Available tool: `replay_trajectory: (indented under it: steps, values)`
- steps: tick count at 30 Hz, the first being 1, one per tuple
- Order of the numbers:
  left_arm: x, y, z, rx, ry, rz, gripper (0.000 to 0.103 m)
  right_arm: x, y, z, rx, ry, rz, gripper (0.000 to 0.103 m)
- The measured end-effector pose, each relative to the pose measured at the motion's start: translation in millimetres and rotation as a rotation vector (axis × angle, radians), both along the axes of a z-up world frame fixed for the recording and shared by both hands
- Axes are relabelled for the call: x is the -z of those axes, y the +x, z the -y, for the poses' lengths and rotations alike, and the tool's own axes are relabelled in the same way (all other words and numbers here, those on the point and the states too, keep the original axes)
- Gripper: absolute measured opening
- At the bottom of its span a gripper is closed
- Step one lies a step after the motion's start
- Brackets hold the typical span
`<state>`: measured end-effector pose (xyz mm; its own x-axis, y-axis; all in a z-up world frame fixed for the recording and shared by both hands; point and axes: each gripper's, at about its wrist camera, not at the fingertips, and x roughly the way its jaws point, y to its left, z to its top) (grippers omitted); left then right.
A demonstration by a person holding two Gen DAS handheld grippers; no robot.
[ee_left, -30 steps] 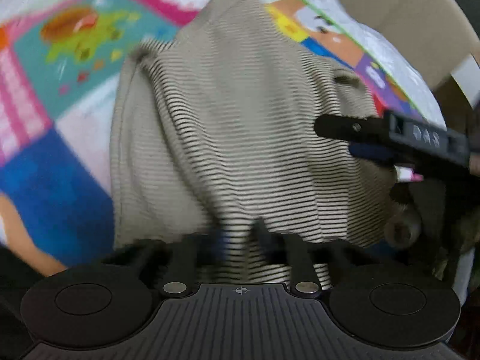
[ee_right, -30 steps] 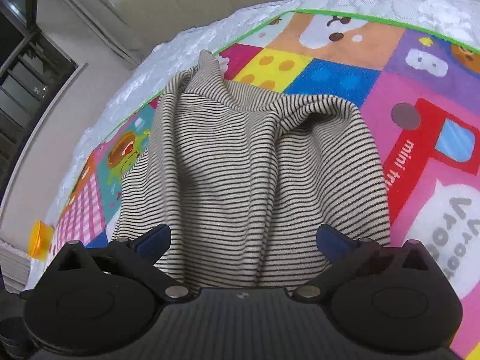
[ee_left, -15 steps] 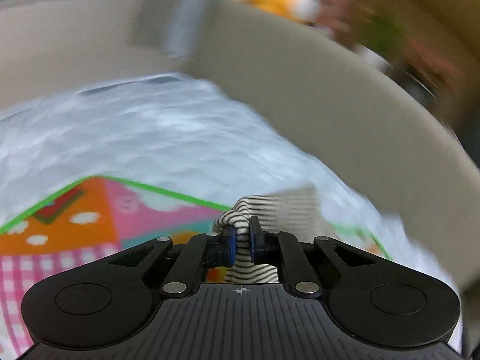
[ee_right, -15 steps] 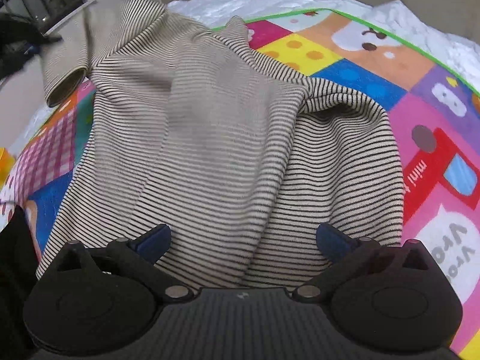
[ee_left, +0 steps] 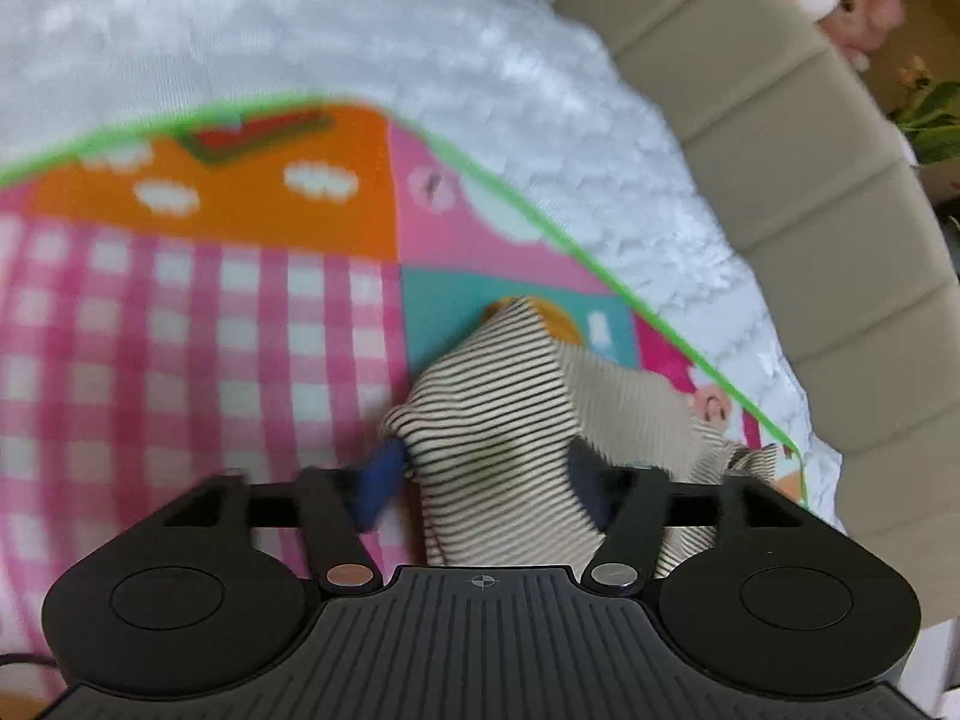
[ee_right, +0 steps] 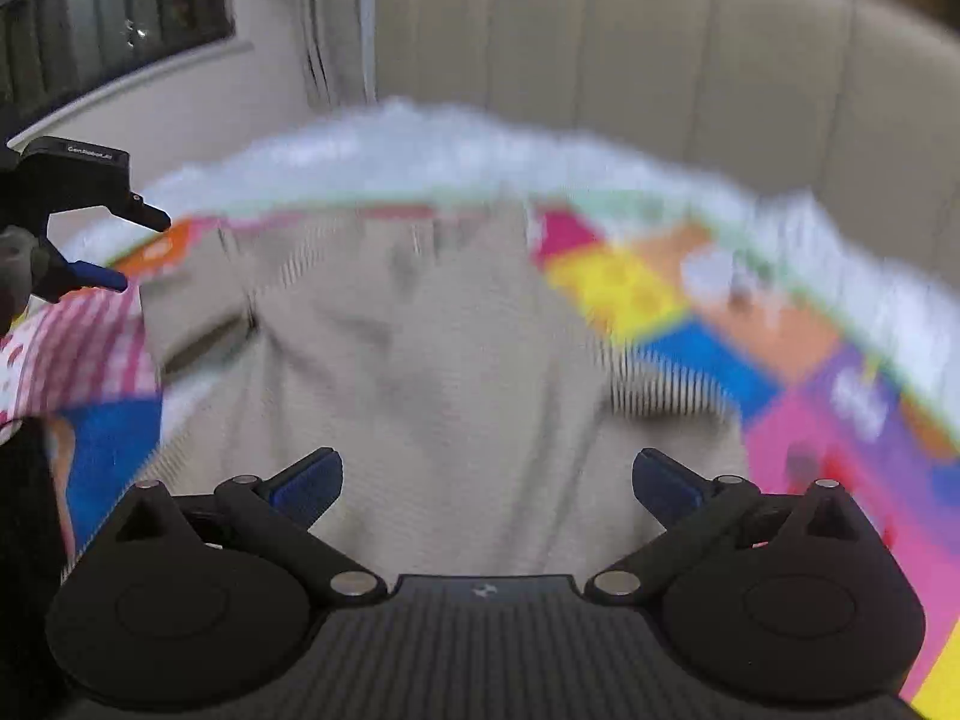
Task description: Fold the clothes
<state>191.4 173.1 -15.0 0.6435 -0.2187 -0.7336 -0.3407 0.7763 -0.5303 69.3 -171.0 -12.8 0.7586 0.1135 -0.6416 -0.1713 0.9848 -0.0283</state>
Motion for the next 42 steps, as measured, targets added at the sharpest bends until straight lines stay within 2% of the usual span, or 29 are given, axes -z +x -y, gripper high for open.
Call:
replay_trajectory:
  steps: [1,3,6,7,8,9,10,11,12,14,17,18,20,22,23,24,25,27,29,32,35,39,41,42]
  values:
    - [-10,-6,6,-0.012,0.026,0.033,0.079,-1,6,-10,-0.003,-0.028,0.024,0.101]
    - [-23,-12,22,-0.097,0.012,0.093,0.085,2,25,-30,-0.001,-0.082,0.054,0.083]
    - [-27,-12,53,-0.219,-0.057,0.178,0.089,13,60,-57,0.014,-0.162,0.065,0.081]
    - [-24,-9,66,-0.204,-0.05,0.199,0.089,20,72,-63,0.02,-0.203,0.059,0.081]
    - [-21,-5,79,-0.164,-0.024,0.217,0.089,25,81,-61,0.009,-0.229,0.04,0.078]
    - [-16,-2,90,-0.106,0.013,0.236,0.089,28,87,-57,-0.009,-0.246,0.018,0.053]
    - [-11,1,100,-0.039,0.057,0.255,0.089,32,93,-53,-0.027,-0.263,-0.004,0.038]
    - [-5,3,105,0.03,0.084,0.257,0.089,35,99,-48,-0.045,-0.28,-0.026,0.027]
    - [0,6,107,0.111,0.086,0.246,0.089,38,105,-44,-0.063,-0.297,-0.048,0.021]
    - [7,14,108,0.275,0.063,0.239,0.089,30,103,-29,-0.098,-0.405,-0.007,0.011]
    - [13,23,107,0.339,0.037,0.233,0.089,11,112,10,-0.057,-0.586,0.104,0.01]
    - [16,26,106,0.353,0.018,0.223,0.089,6,121,26,-0.027,-0.613,0.113,0.01]
    - [26,32,105,0.374,-0.016,0.192,0.089,3,143,58,0.036,-0.627,0.1,0.01]
    - [36,39,105,0.366,0.024,0.169,0.088,14,161,74,0.058,-0.648,0.094,0.01]
    - [42,42,105,0.36,0.048,0.158,0.081,23,170,81,0.058,-0.639,0.074,0.011]
    - [47,46,105,0.353,0.072,0.148,0.075,34,180,87,0.056,-0.618,0.044,0.014]
    - [50,49,104,0.343,0.089,0.143,0.074,45,189,94,0.068,-0.592,0.011,0.019]
    - [52,52,100,0.317,0.113,0.146,0.071,63,202,108,0.109,-0.538,-0.032,0.043]
    - [52,54,99,0.305,0.134,0.149,0.068,64,205,120,0.153,-0.491,-0.022,0.058]
    - [52,56,97,0.293,0.136,0.155,0.069,37,185,124,0.157,-0.434,0.001,0.059]
    - [50,59,94,0.284,0.102,0.158,0.074,5,150,115,0.114,-0.389,0.027,0.061]
    - [40,53,90,0.27,0.069,0.165,0.088,-23,86,84,-0.032,-0.297,-0.017,0.062]
    - [32,48,87,0.247,0.078,0.173,0.094,-22,63,64,-0.103,-0.24,-0.071,0.062]
    - [27,45,85,0.233,0.09,0.178,0.095,-20,52,54,-0.137,-0.21,-0.1,0.062]
